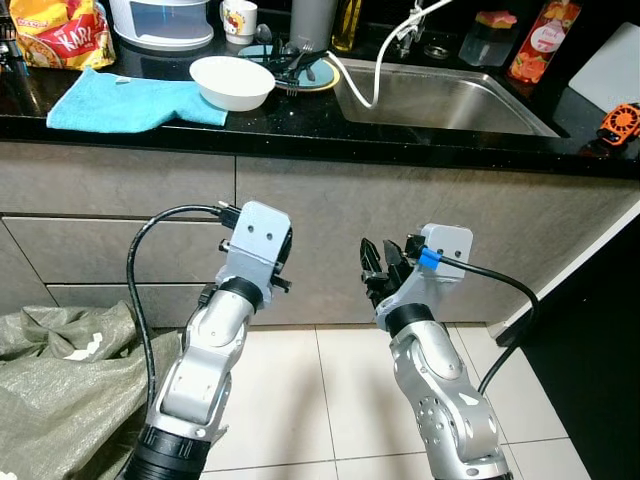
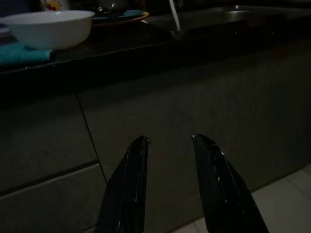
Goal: Kitchen organization
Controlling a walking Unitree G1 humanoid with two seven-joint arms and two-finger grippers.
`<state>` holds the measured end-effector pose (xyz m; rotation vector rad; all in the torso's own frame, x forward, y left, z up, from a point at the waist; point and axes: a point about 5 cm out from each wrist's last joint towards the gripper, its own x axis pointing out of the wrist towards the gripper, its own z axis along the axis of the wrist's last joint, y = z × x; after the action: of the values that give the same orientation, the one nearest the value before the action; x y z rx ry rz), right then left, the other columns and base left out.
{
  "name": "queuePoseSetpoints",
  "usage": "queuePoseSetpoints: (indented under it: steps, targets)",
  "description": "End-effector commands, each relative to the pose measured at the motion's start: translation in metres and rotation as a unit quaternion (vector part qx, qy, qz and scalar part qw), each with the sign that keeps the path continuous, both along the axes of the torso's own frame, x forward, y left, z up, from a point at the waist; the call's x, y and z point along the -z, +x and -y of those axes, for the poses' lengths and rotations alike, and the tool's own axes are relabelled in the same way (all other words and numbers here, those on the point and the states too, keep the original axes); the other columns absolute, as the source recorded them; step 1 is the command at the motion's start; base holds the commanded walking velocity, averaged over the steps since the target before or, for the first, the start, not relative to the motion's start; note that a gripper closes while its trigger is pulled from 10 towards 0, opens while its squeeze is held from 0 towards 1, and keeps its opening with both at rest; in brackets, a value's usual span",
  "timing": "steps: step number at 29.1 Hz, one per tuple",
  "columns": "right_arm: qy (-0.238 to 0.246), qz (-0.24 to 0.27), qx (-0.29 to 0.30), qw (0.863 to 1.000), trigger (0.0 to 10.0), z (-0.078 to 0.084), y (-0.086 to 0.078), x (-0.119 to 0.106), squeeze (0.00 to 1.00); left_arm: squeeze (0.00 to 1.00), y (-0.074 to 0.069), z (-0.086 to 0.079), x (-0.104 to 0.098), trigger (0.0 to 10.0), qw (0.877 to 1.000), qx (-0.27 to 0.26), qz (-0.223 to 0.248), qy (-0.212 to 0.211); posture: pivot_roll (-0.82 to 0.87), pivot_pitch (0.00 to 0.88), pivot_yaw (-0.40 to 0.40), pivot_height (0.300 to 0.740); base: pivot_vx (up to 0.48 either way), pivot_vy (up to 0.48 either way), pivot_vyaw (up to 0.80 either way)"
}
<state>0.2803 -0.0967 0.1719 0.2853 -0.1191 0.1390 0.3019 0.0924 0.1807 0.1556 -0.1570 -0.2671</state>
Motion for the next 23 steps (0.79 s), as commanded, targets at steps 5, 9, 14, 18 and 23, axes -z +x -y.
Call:
queuePoseSetpoints:
  steps: [5, 9, 14, 18, 23]
  targets:
    - [0.018, -0.011, -0.006, 1.0, 10.0, -0.0052, -0.0016, 0.0028, 0.0, 0.0, 0.0034, 0.0016, 0.0085, 10.0, 1.0, -0.01, -0.026, -0.014, 0.19, 0.076, -0.141, 0.74, 0.266, -0.258, 0.0]
    - [0.016, -0.011, -0.007, 1.0, 10.0, -0.0051, -0.0008, 0.0019, 0.0, 0.0, 0.0045, 0.0009, 0.0091, 10.0, 0.999, -0.014, -0.024, -0.015, 0.19, 0.08, -0.145, 0.74, 0.0, 0.0, 0.0]
    - [0.015, -0.011, -0.008, 1.0, 10.0, -0.0045, -0.0011, 0.0015, 0.0, 0.0, 0.0042, 0.0021, 0.0081, 10.0, 1.0, -0.014, -0.021, -0.018, 0.19, 0.084, -0.151, 0.74, 0.0, 0.0, 0.0]
    - [0.014, -0.011, -0.009, 1.0, 10.0, -0.0041, -0.0012, 0.0013, 0.0, 0.0, 0.0039, 0.0033, 0.0079, 10.0, 1.0, -0.013, -0.02, -0.019, 0.18, 0.086, -0.153, 0.74, 0.0, 0.0, 0.0]
    - [0.014, -0.011, -0.01, 1.0, 10.0, -0.0045, -0.0009, 0.0009, 0.0, 0.0, 0.0034, 0.0045, 0.0069, 10.0, 1.0, -0.011, -0.016, -0.02, 0.18, 0.087, -0.154, 0.74, 0.0, 0.0, 0.0]
